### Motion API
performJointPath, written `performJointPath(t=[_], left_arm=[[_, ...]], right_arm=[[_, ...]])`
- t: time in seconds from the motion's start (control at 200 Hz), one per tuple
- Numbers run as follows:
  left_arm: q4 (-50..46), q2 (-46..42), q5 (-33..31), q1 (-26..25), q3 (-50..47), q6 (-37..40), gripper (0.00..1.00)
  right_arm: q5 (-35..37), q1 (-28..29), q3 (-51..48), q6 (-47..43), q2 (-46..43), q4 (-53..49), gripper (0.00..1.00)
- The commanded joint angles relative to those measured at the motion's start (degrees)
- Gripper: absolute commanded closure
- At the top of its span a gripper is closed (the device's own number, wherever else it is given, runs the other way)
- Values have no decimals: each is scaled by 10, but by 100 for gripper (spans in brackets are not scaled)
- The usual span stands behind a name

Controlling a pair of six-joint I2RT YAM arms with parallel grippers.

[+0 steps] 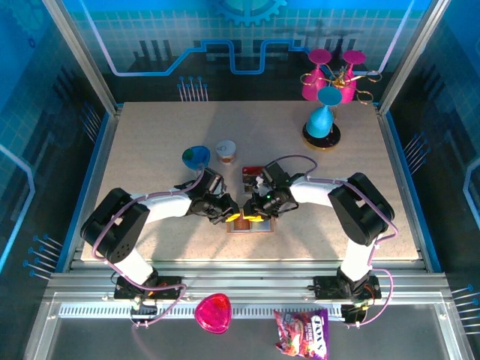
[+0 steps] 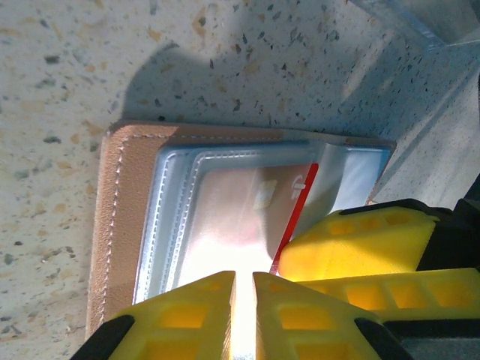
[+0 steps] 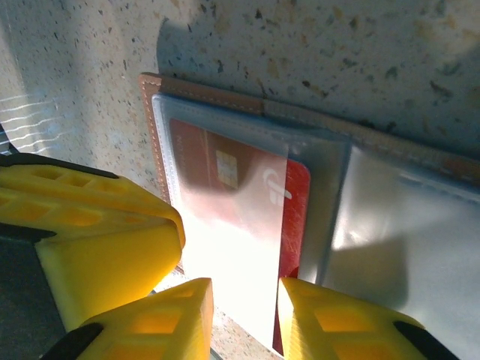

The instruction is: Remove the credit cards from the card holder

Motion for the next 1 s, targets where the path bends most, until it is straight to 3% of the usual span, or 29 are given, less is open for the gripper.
performJointPath(t=[0.0,0.475,0.995], left_arm=[[-7,3,-2,-3,-4,5,86],[-22,-19,-8,-3,2,5,88],[-40,-13,-11,-17,2,14,91]], right_arm=[[13,8,18,-18,4,-38,71],[44,8,35,-38,-14,-83,70],[24,8,28,-26,-27,-61,71]])
